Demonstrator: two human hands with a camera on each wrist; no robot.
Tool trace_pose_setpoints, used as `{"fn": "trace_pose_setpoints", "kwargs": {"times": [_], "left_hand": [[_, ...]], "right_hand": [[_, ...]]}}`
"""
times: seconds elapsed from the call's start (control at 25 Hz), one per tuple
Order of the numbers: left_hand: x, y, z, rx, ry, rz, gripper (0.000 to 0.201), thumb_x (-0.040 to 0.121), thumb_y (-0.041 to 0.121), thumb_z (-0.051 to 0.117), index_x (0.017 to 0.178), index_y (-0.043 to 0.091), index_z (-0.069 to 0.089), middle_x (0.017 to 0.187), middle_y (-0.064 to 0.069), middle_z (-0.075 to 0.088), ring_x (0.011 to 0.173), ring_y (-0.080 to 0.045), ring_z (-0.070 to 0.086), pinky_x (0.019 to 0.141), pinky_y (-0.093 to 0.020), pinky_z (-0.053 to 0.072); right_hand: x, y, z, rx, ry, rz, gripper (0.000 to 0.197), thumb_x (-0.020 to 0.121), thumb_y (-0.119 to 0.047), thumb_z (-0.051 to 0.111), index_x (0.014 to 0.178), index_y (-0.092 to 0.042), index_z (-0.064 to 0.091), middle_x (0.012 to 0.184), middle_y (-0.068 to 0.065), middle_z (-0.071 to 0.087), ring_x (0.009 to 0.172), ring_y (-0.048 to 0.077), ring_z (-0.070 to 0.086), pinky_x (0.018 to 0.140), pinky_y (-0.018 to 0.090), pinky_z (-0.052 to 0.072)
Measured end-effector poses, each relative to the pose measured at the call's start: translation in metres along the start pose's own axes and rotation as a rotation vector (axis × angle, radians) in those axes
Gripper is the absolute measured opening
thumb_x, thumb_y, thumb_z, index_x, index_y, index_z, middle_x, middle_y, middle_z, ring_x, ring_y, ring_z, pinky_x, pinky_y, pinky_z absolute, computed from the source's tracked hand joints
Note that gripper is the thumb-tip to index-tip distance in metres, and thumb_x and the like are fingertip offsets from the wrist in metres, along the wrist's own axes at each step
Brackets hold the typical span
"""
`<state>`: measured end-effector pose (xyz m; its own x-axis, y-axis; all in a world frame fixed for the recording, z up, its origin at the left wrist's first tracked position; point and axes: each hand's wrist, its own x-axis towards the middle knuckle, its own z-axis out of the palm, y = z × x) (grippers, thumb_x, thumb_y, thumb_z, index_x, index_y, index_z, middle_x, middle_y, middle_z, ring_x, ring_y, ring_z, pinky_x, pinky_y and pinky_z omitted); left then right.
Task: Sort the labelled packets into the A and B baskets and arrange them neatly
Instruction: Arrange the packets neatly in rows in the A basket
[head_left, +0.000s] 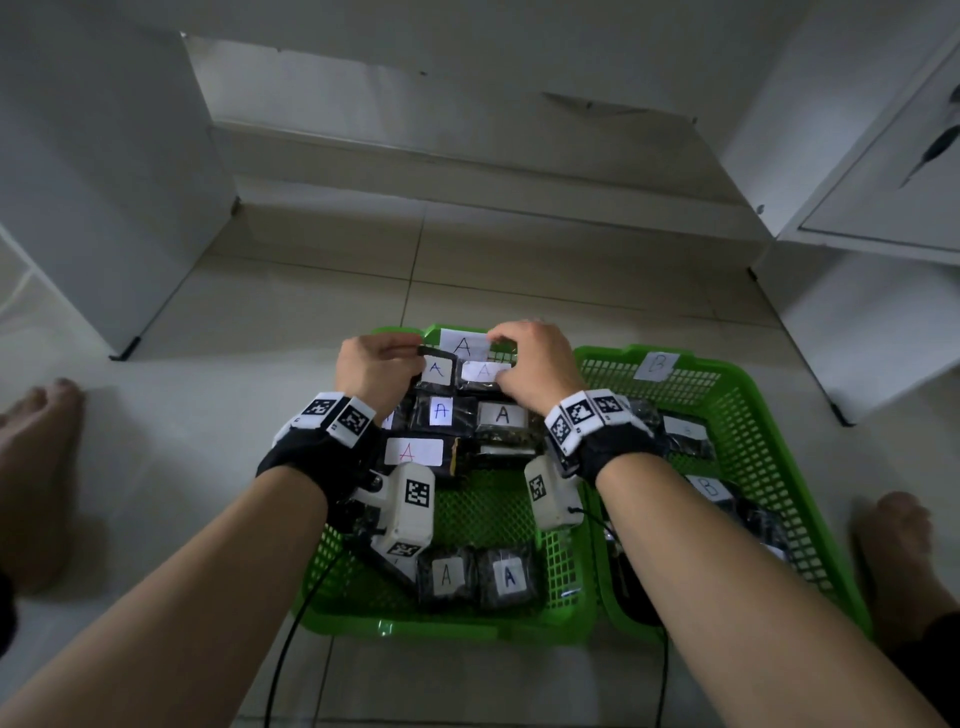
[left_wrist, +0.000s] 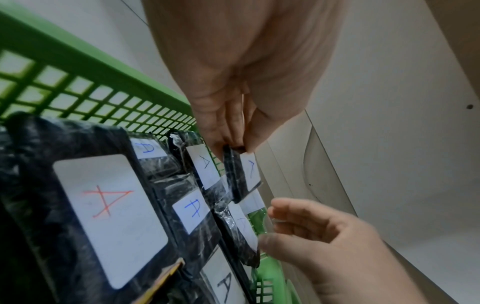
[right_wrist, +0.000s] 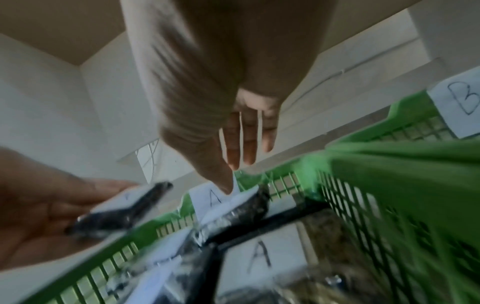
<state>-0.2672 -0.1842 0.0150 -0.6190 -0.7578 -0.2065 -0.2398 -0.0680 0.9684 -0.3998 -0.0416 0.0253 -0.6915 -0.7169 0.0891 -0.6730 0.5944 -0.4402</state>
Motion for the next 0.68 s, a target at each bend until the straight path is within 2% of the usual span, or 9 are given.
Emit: {"fn": "trace_pose_setpoints", "kwargs": {"times": [0.08,0.16,0.28,0.36,0.48,0.52,0.56,0.64,0.68], "left_hand": [[0.0,0.005,0.002,-0.002,-0.013,0.023,0.035,0.077,0.0,0.075,0.111,0.01,0.072,0.095,-0.002,0.077,0.085,-0.017,0.074,0.086,-0.038,0.059],[-0.002,0.012,0.008,-0.023,-0.061,0.046,0.036,0.075,0.005,0.079,0.109,0.012,0.071,0.095,-0.003,0.077,0.084,-0.016,0.074,0.085,-0.038,0.06],[-0.004,0.021,0.021,-0.102,-0.123,0.054,0.032,0.064,0.014,0.085,0.093,0.021,0.073,0.089,-0.002,0.078,0.084,-0.02,0.075,0.085,-0.042,0.059],[-0.008,0.027,0.03,-0.134,-0.14,0.063,0.028,0.067,0.012,0.084,0.092,0.018,0.073,0.089,-0.004,0.078,0.083,-0.02,0.075,0.084,-0.042,0.059],[-0.013,0.041,0.04,-0.125,-0.174,0.116,0.026,0.079,0.013,0.079,0.103,0.01,0.072,0.095,-0.007,0.077,0.087,-0.02,0.074,0.087,-0.04,0.059],[-0.014,0.043,0.043,-0.063,-0.205,0.158,0.026,0.084,0.016,0.074,0.109,0.009,0.07,0.101,-0.007,0.075,0.091,-0.02,0.073,0.089,-0.038,0.058],[-0.016,0.044,0.043,0.1,-0.247,0.237,0.027,0.089,0.02,0.068,0.115,0.011,0.069,0.11,-0.005,0.073,0.097,-0.018,0.07,0.092,-0.034,0.055],[-0.017,0.036,0.045,0.572,-0.372,0.41,0.03,0.095,0.023,0.057,0.123,0.018,0.066,0.127,0.0,0.064,0.113,-0.017,0.061,0.097,-0.028,0.048],[-0.017,0.029,0.047,0.757,-0.451,0.439,0.033,0.095,0.023,0.053,0.126,0.019,0.064,0.134,0.001,0.059,0.121,-0.019,0.057,0.101,-0.029,0.045]], "right_hand": [[-0.004,-0.006,-0.015,0.198,-0.028,-0.054,0.053,0.071,0.001,0.075,0.121,-0.019,0.073,0.111,-0.004,0.073,0.093,0.011,0.069,0.084,0.032,0.06],[-0.01,-0.015,-0.03,0.32,-0.093,-0.1,0.06,0.068,-0.01,0.085,0.125,-0.023,0.071,0.112,-0.009,0.071,0.089,0.005,0.07,0.074,0.025,0.061],[-0.018,-0.023,-0.041,0.202,-0.048,-0.188,0.068,0.06,-0.04,0.095,0.122,-0.023,0.071,0.11,-0.012,0.071,0.086,0.003,0.067,0.072,0.021,0.056],[-0.021,-0.02,-0.045,0.156,0.028,-0.224,0.062,0.062,-0.041,0.094,0.118,-0.023,0.073,0.104,-0.011,0.07,0.082,0.005,0.064,0.07,0.025,0.055],[-0.022,-0.008,-0.059,0.138,0.068,-0.181,0.055,0.065,-0.041,0.092,0.114,-0.023,0.074,0.101,-0.011,0.071,0.081,0.006,0.063,0.07,0.024,0.053],[-0.021,-0.002,-0.064,0.09,0.069,-0.149,0.052,0.067,-0.039,0.091,0.112,-0.023,0.073,0.1,-0.009,0.07,0.081,0.007,0.062,0.071,0.024,0.051],[-0.019,0.004,-0.069,0.011,0.062,-0.11,0.047,0.069,-0.036,0.09,0.111,-0.022,0.072,0.1,-0.006,0.067,0.083,0.009,0.061,0.073,0.025,0.051],[-0.017,0.016,-0.069,-0.162,0.001,-0.015,0.038,0.073,-0.029,0.087,0.106,-0.023,0.071,0.1,-0.002,0.06,0.089,0.015,0.057,0.079,0.029,0.05],[-0.016,0.02,-0.065,-0.225,-0.04,0.018,0.034,0.073,-0.027,0.086,0.103,-0.023,0.072,0.102,0.0,0.059,0.094,0.019,0.058,0.084,0.032,0.051]]}}
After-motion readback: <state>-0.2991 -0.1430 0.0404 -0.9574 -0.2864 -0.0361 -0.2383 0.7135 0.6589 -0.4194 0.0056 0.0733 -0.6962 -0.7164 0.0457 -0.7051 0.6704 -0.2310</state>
